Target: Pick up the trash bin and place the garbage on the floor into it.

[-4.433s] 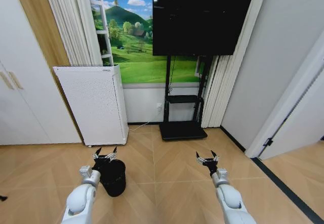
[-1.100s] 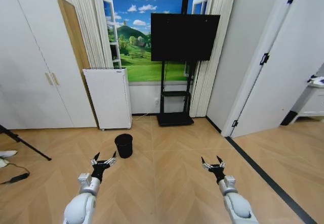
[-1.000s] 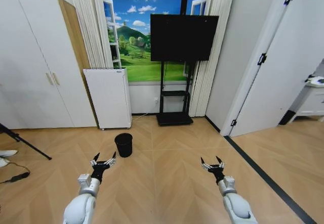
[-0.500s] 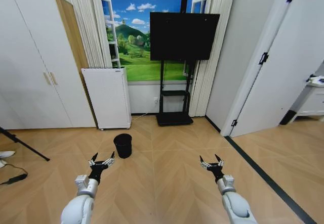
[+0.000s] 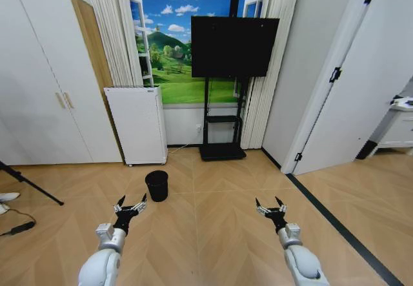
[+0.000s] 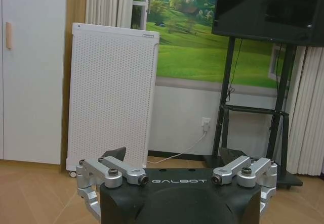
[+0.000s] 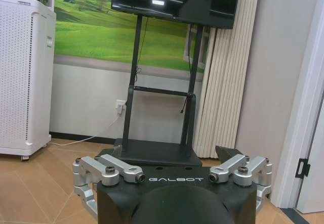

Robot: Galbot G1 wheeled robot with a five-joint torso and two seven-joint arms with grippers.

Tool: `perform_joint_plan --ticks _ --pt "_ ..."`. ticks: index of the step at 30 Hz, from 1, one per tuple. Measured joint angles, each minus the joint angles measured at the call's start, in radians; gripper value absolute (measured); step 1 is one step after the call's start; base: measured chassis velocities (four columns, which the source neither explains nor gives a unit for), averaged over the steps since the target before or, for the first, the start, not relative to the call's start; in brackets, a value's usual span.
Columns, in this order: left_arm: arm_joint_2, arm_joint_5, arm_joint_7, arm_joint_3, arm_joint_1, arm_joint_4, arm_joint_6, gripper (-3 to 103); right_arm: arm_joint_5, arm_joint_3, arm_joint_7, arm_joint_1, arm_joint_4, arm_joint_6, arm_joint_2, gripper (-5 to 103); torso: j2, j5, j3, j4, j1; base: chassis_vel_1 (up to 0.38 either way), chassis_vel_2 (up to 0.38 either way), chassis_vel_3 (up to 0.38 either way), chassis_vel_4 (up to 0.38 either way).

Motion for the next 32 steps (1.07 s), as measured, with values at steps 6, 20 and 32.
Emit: perform_joint_plan --ticks 6,20,32 --pt "-0.003 0.008 0.001 0.000 -0.006 0.009 0.000 100 0.000 0.000 0.000 0.002 -0.004 -0.002 0.002 100 0.000 0.0000 0.000 0.0000 0.000 0.000 0.000 0.000 0.000" --pt "-0.003 0.009 0.005 0.002 -0.017 0.024 -0.008 100 0.001 0.008 -0.001 0.003 -0.003 -0.008 -0.002 100 0.000 0.0000 0.000 -0.0001 0.000 0.000 0.000 0.000 0.000" --pt "0.007 -0.001 0.011 0.001 -0.035 0.032 0.005 100 0.000 0.008 -0.001 0.015 -0.005 -0.019 0.004 100 0.000 0.0000 0.000 -0.0001 0.000 0.000 0.000 0.000 0.000"
